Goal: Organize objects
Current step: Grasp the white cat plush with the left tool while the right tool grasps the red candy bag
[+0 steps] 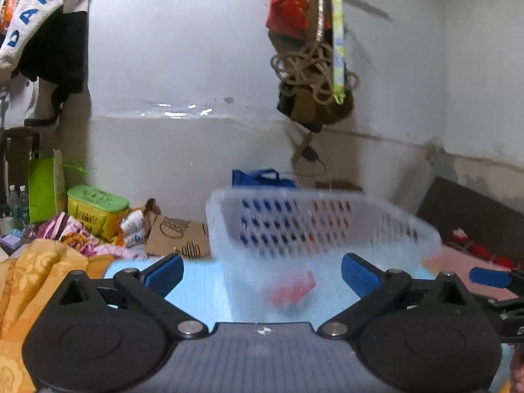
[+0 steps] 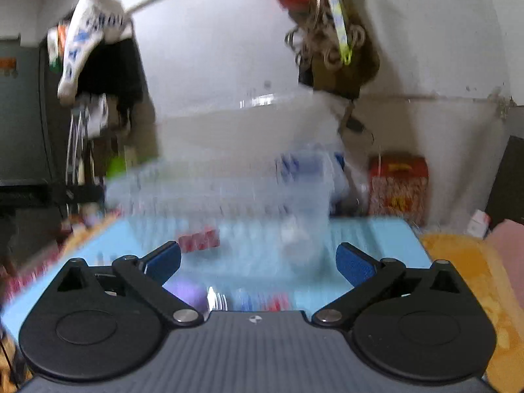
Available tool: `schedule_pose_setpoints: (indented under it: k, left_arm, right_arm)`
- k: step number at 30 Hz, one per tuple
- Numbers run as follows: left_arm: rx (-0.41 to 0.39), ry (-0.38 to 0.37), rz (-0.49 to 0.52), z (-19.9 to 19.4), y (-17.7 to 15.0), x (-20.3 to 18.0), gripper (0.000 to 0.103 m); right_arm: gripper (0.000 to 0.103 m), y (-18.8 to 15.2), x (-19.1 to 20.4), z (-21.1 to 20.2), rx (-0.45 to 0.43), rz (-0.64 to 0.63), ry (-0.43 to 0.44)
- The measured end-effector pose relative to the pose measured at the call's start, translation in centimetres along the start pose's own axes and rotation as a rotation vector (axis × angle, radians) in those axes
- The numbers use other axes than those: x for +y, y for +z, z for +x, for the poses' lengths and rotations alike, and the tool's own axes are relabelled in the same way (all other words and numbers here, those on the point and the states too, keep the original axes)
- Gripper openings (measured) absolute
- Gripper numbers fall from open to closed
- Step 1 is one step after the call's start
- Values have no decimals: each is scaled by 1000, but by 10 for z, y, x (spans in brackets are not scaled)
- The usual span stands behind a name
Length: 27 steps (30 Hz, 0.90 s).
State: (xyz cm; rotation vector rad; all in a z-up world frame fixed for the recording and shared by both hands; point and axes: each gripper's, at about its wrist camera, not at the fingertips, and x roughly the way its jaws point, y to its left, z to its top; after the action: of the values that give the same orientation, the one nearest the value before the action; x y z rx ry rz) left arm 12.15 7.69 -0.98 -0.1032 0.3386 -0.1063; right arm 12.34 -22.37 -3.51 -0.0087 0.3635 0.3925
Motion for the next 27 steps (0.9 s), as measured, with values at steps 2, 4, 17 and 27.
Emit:
schedule_pose_setpoints:
  k: [2,4,17,27]
  left_arm:
    - [14,-12,33,-8,-18,-2,103]
    - [34,-10,71,-6,-27,-6,100]
    - [99,-28,89,10,-61,-9,98]
    - [160,-19,93,22,-76,-4,98]
  right_arm:
    - [103,-12,-1,-5,2,-55,-35]
    - [103,-19,-3,-5,10,-72,-39]
    - [94,-49,-20,6,104,22,98]
    - [69,-59,-13,9,129,7,140]
